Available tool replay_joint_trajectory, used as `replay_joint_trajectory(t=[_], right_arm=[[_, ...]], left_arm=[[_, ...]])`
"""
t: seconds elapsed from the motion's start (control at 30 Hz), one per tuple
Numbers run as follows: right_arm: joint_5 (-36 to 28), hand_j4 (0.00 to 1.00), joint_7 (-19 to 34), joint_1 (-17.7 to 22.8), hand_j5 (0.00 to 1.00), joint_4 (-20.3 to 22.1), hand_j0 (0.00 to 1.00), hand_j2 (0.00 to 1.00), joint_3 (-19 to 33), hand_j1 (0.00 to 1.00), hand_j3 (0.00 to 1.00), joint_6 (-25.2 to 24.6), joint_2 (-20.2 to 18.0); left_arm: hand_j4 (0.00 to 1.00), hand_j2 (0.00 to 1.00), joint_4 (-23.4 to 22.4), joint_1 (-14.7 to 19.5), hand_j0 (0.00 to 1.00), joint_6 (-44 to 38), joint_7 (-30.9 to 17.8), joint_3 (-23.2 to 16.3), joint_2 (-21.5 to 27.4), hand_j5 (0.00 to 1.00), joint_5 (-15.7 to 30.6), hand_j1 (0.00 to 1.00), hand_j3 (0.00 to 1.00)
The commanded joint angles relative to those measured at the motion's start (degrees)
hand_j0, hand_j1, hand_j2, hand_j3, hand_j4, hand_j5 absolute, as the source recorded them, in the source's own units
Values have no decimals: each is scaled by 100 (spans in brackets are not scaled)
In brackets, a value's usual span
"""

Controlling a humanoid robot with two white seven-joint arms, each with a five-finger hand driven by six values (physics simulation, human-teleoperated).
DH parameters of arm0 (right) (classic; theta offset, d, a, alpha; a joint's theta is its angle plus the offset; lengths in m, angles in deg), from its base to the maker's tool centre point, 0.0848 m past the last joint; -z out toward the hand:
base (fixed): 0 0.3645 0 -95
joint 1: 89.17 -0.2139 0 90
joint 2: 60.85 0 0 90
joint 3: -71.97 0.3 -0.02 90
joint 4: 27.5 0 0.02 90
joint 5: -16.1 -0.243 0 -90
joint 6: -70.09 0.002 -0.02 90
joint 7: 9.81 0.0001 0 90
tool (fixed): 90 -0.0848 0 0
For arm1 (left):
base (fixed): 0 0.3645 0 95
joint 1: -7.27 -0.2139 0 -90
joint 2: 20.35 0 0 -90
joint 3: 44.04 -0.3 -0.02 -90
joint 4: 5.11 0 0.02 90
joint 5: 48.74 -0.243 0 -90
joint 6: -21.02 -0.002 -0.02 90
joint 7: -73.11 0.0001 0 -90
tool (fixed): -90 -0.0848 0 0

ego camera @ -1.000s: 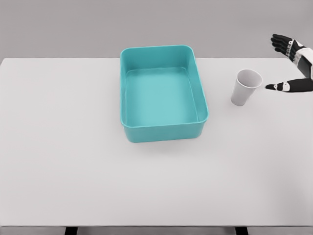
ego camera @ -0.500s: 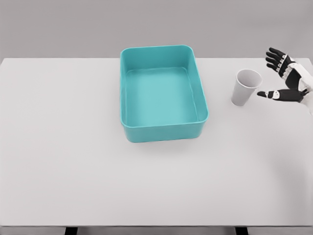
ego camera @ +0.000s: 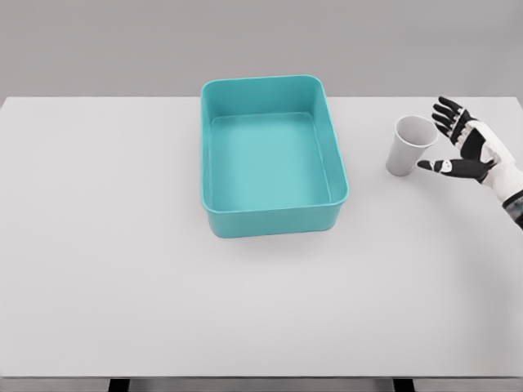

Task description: Put the paper cup into the basket with your right arm

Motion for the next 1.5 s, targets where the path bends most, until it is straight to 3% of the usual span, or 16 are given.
replay_joint_trajectory(t=[0.0,1.47], right_arm=[[-31,100,0,0,100,-107,100,100,-10,100,100,-6,72],[31,100,0,-246,100,-669,100,100,-204,100,100,-24,335]], left_arm=[[100,100,3,-9,100,0,-1,0,0,100,2,100,100],[100,100,-6,-9,100,0,-1,0,0,100,2,100,100]])
